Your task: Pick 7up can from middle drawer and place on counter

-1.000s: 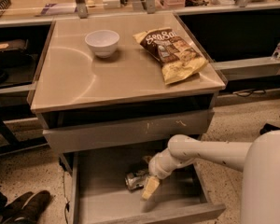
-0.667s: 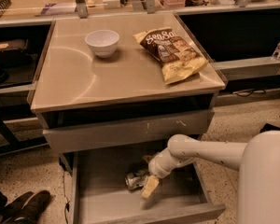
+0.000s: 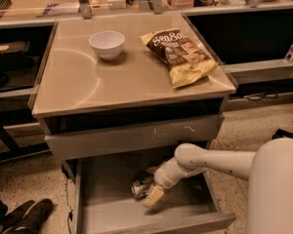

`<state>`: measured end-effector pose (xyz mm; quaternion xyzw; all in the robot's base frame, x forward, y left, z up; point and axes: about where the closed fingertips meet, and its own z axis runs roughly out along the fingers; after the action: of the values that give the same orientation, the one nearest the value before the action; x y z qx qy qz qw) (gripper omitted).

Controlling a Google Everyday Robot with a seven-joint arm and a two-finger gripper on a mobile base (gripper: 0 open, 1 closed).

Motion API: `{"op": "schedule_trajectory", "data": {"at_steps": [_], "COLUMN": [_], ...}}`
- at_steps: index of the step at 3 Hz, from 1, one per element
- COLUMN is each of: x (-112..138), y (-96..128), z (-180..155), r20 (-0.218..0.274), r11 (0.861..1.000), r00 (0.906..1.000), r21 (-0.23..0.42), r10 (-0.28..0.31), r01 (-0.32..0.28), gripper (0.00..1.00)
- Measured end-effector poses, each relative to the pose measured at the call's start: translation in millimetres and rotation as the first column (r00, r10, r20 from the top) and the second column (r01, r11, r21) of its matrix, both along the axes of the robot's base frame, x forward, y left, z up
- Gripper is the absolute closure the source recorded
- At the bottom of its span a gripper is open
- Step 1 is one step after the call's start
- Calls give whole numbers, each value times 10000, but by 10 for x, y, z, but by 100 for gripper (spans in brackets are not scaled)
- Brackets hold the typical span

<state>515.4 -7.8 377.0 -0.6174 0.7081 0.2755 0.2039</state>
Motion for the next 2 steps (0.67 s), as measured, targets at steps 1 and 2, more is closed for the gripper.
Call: {"op": "schedule_trajectory", "data": {"at_steps": [1,2], "x": [0,-1], "y": [0,1], "z": [0,-1], "r20": [0,-1], "r11": [10000,10000], "r00": [10000,10000], "r21": [0,0], "r10": [0,1], "r01": [0,-1], "gripper": [40,64]}}
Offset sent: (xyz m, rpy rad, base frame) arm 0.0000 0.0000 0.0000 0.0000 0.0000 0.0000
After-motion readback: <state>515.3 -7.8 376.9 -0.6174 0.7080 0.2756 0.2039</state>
